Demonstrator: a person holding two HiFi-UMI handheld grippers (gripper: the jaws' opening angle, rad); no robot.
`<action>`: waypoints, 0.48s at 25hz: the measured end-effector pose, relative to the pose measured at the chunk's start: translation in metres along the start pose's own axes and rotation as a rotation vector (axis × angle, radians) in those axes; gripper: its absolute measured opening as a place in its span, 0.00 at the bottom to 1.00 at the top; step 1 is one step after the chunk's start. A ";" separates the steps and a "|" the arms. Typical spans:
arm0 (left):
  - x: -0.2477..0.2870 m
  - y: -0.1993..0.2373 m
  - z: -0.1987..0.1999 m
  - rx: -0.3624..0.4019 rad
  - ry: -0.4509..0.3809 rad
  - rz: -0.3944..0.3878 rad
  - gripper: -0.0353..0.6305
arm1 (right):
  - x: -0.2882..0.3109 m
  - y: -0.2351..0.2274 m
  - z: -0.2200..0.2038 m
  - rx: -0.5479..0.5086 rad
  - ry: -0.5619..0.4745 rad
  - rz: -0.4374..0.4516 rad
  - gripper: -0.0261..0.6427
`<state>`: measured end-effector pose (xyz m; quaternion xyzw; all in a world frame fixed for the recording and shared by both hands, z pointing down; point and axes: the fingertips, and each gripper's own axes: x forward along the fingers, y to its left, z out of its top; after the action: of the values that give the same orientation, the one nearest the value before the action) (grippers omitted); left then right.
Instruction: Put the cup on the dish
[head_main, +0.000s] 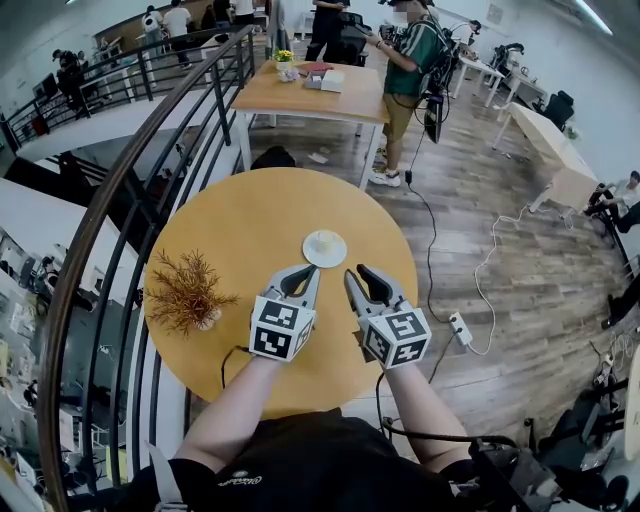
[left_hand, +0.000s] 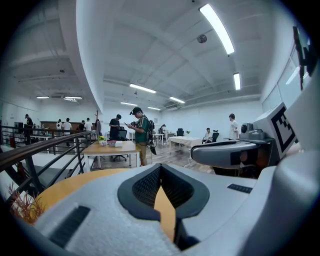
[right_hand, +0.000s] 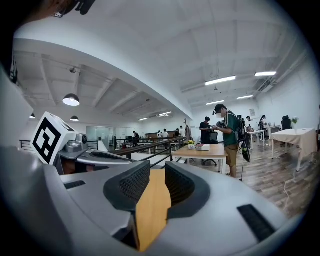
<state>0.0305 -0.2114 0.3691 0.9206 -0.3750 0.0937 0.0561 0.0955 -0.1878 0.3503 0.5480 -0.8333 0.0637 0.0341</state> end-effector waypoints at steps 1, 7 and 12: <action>-0.001 -0.001 0.000 -0.001 0.001 0.000 0.06 | -0.001 0.001 0.000 -0.001 0.002 0.002 0.18; 0.000 -0.001 0.001 0.000 0.001 -0.002 0.06 | -0.001 0.002 -0.001 -0.004 0.009 0.010 0.18; 0.002 -0.001 -0.001 0.000 0.007 -0.006 0.06 | -0.001 0.002 -0.003 -0.005 0.019 0.012 0.18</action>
<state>0.0330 -0.2119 0.3700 0.9214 -0.3719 0.0965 0.0578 0.0942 -0.1861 0.3533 0.5421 -0.8365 0.0670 0.0431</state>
